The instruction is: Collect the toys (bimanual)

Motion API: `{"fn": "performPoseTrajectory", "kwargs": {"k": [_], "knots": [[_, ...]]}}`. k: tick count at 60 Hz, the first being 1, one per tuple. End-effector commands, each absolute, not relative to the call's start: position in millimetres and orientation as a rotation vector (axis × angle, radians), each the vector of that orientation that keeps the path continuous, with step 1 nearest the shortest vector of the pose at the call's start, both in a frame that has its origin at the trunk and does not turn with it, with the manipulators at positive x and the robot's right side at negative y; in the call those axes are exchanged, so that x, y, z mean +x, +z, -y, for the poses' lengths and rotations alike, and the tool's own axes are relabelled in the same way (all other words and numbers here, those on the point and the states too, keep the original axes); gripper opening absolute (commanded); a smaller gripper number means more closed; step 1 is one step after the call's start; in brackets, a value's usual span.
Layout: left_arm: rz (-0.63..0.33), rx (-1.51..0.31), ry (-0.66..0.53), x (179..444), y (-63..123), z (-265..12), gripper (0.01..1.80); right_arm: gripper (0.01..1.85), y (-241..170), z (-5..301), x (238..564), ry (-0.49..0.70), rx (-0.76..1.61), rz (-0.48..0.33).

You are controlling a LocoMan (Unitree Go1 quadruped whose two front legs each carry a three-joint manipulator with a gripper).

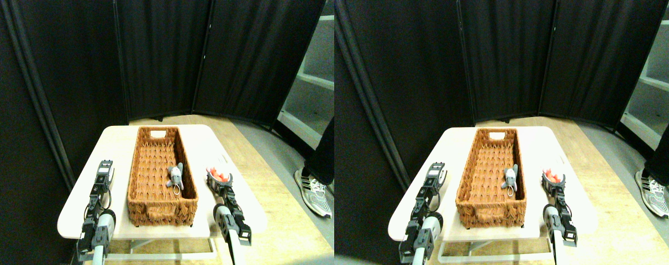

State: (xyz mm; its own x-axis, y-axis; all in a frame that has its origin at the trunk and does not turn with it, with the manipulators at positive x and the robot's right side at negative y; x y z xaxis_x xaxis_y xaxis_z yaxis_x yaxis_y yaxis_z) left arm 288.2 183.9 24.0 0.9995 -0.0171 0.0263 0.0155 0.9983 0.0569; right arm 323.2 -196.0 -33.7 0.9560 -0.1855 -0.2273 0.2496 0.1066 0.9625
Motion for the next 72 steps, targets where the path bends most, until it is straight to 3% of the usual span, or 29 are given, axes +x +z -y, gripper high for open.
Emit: {"fn": "performPoseTrajectory", "kwargs": {"k": [1, 10, 40, 72], "knots": [[0.053, 0.057, -0.017, 289, 29.3, -183, 0.14, 0.01, -42, 193, 322, -0.417, 1.412, -0.024], [0.052, 0.063, -0.015, 288, 30.6, -181, 0.15, 0.01, -32, 191, 321, -0.409, 1.393, 0.018], [0.069, 0.065, -0.024, 284, 31.9, -185, 0.14, 0.01, 57, 164, 326, -0.093, 1.340, 0.041], [0.099, 0.079, 0.005, 279, 31.2, -191, 0.13, 0.01, 127, 80, 328, 0.158, 1.242, -0.050]]}}
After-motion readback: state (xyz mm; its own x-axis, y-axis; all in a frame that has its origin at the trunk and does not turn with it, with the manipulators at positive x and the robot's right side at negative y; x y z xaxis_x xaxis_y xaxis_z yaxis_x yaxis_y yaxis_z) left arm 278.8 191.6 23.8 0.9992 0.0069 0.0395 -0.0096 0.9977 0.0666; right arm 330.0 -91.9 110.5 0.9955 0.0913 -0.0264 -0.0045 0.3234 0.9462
